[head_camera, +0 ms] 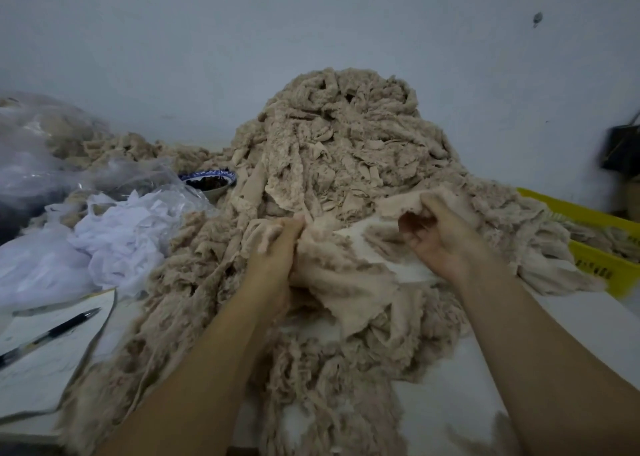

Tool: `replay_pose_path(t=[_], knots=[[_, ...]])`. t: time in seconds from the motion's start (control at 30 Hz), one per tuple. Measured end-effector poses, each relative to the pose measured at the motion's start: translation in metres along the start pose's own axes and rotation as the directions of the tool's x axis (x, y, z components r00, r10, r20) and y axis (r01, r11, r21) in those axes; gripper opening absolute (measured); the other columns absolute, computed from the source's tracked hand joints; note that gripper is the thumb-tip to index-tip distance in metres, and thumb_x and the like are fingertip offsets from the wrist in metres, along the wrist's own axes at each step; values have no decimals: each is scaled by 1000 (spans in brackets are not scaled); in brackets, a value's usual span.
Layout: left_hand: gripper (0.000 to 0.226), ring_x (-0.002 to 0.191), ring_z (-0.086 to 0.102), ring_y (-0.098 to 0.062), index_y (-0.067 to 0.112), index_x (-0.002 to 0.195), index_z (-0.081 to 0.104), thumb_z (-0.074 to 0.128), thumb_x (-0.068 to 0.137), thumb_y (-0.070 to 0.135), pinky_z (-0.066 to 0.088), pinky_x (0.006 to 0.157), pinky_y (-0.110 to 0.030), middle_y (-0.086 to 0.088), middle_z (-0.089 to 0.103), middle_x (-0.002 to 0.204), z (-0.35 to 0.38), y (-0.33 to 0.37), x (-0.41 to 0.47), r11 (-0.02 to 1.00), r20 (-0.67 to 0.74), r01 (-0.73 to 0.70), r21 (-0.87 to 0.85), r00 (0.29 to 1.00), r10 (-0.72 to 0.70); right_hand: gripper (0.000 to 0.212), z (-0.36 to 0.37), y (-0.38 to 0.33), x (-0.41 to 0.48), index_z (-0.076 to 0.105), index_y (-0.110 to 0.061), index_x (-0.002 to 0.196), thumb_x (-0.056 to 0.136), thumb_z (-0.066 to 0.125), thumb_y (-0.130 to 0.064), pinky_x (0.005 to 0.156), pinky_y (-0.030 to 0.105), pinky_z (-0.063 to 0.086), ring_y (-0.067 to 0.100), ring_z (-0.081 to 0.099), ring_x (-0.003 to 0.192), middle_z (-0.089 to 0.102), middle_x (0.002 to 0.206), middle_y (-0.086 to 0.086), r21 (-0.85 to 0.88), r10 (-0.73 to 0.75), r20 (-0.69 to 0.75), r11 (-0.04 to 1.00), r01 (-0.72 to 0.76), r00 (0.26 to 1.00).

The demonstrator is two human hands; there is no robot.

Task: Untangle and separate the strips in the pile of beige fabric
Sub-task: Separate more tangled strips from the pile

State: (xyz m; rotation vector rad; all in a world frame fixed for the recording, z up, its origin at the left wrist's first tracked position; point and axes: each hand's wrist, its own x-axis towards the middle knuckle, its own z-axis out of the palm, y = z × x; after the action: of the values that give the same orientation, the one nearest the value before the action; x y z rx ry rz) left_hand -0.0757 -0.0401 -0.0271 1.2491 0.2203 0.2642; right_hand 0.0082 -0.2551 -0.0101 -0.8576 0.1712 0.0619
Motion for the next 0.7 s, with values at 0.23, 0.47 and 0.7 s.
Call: replay_pose_path(t=[0.23,0.47,0.7], knots=[[54,85,70,-18,23,70,78,49,93,62,54,73,-31,1,77,83,6,-13,11,932,-23,64,358,998,-59,17,15,-4,-22,54,-14,76,91,50,-9,74,34,49,18,54,70,58,72,6,-58,-67,222,995,82,973],[58,85,74,-27,11,98,79,66,75,62,60,69,-35,-15,75,98,30,-9,2,920,452,387,-63,833,-320,42,21,8,-54,59,-23,58,90,43,-2,51,26,35,11,41,52,44,61,2,-648,213,388,755,100,897],[16,84,73,-23,10,87,76,72,79,24,60,76,-38,-9,75,90,21,-11,10,876,459,307,-371,881,-114,24,-3,7,-45,58,-7,75,95,46,-11,41,24,33,17,46,40,50,51,5,-670,-79,-10,741,52,997]])
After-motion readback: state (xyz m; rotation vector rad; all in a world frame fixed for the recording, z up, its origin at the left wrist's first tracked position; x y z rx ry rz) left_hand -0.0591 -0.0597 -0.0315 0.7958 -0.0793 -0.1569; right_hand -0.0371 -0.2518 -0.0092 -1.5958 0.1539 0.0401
